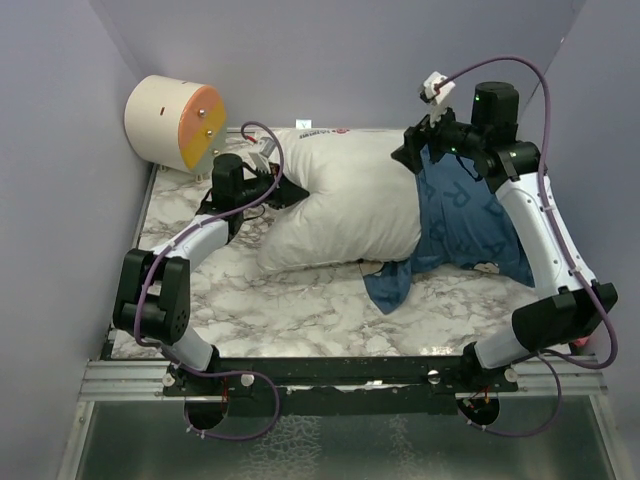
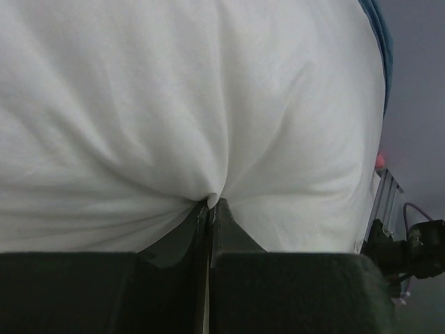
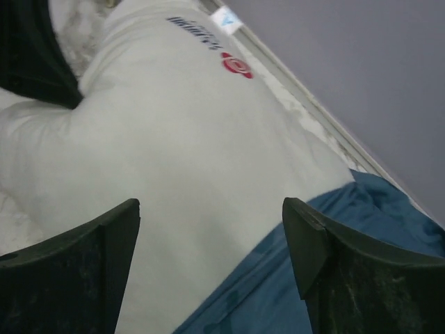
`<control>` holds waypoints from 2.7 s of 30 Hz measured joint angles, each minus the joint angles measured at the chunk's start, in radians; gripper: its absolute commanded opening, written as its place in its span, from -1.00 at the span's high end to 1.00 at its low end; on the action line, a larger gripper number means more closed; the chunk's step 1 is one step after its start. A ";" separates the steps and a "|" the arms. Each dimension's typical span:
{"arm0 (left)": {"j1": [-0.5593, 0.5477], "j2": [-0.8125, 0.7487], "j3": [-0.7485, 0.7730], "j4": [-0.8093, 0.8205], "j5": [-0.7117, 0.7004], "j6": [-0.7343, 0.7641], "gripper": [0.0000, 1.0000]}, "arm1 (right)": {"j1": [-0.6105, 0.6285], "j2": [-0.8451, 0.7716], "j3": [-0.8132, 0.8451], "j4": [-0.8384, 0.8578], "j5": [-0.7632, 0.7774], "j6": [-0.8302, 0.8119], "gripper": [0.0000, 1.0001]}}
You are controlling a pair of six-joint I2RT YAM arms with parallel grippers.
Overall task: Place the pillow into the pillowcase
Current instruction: Stuff the pillow into the pillowcase.
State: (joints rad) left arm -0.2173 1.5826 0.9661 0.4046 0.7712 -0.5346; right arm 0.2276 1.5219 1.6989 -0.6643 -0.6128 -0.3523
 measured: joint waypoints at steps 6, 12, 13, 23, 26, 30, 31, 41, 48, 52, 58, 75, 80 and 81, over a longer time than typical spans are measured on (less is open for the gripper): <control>-0.070 0.000 0.032 -0.085 0.029 0.092 1.00 | -0.076 0.053 0.010 0.053 0.222 0.090 -0.72; -0.119 0.000 0.051 -0.147 0.067 0.153 1.00 | -0.096 0.201 0.017 0.060 0.360 0.105 -0.28; -0.121 0.000 0.054 -0.152 0.073 0.159 1.00 | -0.096 0.219 0.013 0.060 0.388 0.100 -0.09; -0.120 0.000 0.057 -0.162 0.079 0.174 1.00 | -0.090 0.234 0.010 0.080 0.436 0.031 0.99; -0.120 -0.002 0.056 -0.162 0.085 0.177 1.00 | -0.100 0.235 0.056 0.051 0.309 0.022 0.99; -0.137 -0.023 0.036 -0.159 0.095 0.209 1.00 | -0.112 0.248 0.168 -0.011 0.081 0.037 0.99; -0.149 -0.034 0.023 -0.159 0.096 0.227 1.00 | -0.106 0.257 0.198 -0.027 0.014 0.044 0.99; -0.320 -0.098 -0.065 -0.203 0.156 0.355 1.00 | 0.092 0.237 0.125 0.024 -0.343 -0.002 0.99; -0.342 -0.043 -0.018 -0.250 0.094 0.369 0.91 | 0.130 0.164 -0.069 0.136 -0.061 -0.037 0.52; -0.333 -0.030 0.008 -0.257 0.031 0.369 0.46 | 0.130 0.121 -0.181 0.158 0.074 -0.055 0.01; -0.291 -0.068 0.007 -0.269 -0.063 0.401 -0.39 | 0.098 -0.024 -0.257 0.076 -0.024 -0.061 -0.34; -0.340 -0.514 -0.063 -0.288 -0.415 0.320 -0.78 | -0.513 -0.193 -0.718 0.388 -0.369 0.219 -0.96; -0.769 -0.515 -0.026 -0.369 -0.762 0.321 -0.83 | -0.513 -0.130 -0.776 0.441 -0.290 0.243 -0.88; -0.860 -0.478 -0.003 -0.390 -0.858 0.341 -0.85 | -0.512 -0.130 -0.790 0.456 -0.279 0.253 -0.87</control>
State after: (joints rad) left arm -1.0771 1.1046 0.9627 0.0143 -0.0868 -0.1932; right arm -0.2848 1.3922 0.9092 -0.2081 -0.8917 -0.0998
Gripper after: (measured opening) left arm 0.898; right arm 0.955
